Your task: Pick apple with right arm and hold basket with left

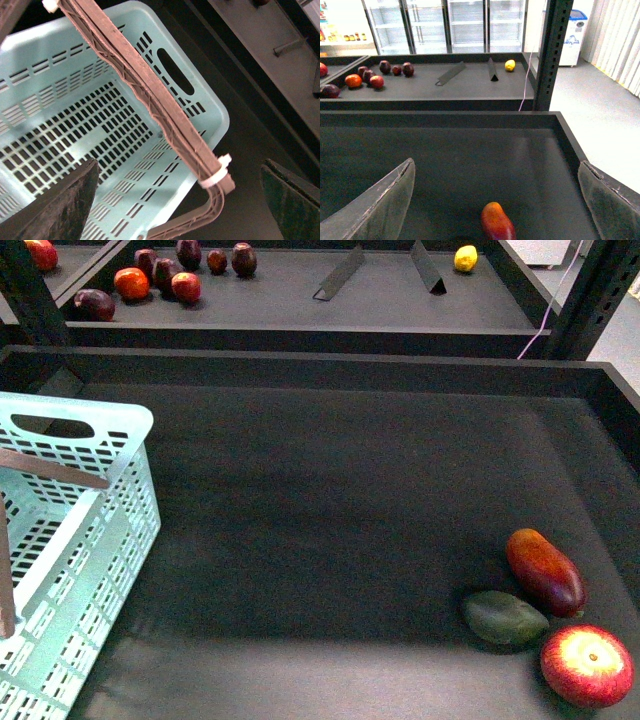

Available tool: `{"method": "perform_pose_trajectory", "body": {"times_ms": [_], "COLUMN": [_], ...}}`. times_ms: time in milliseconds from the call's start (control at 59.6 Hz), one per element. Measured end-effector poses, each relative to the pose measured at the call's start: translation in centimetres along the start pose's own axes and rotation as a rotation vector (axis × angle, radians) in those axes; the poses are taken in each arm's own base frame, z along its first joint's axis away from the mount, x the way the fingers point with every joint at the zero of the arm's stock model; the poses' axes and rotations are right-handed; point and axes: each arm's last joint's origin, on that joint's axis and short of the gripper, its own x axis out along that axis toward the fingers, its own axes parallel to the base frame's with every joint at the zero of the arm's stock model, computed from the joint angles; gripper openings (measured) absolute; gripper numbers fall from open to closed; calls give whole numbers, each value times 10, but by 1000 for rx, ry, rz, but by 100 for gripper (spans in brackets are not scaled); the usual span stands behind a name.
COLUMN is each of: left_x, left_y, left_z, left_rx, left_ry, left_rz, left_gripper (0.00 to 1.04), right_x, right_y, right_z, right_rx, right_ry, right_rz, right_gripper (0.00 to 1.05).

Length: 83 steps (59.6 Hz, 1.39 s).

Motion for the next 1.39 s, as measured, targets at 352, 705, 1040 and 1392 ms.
{"method": "perform_pose_trajectory", "body": {"times_ms": [352, 705, 1040, 1392], "left_x": [84, 125, 126, 83], "left_y": [0, -14, -19, -38], "left_z": [27, 29, 20, 19], "left_rx": [-284, -408, -443, -438], "left_ry": [84, 112, 144, 153], "left_rz": [37, 84, 164, 136], "left_gripper": [97, 97, 45, 19], "right_x": [0, 0, 0, 0], "right_y": [0, 0, 0, 0], "right_z": [0, 0, 0, 0], "right_rx": [0, 0, 0, 0], "right_ry": [0, 0, 0, 0], "right_rz": [0, 0, 0, 0], "right_gripper": [96, 96, 96, 96]}}
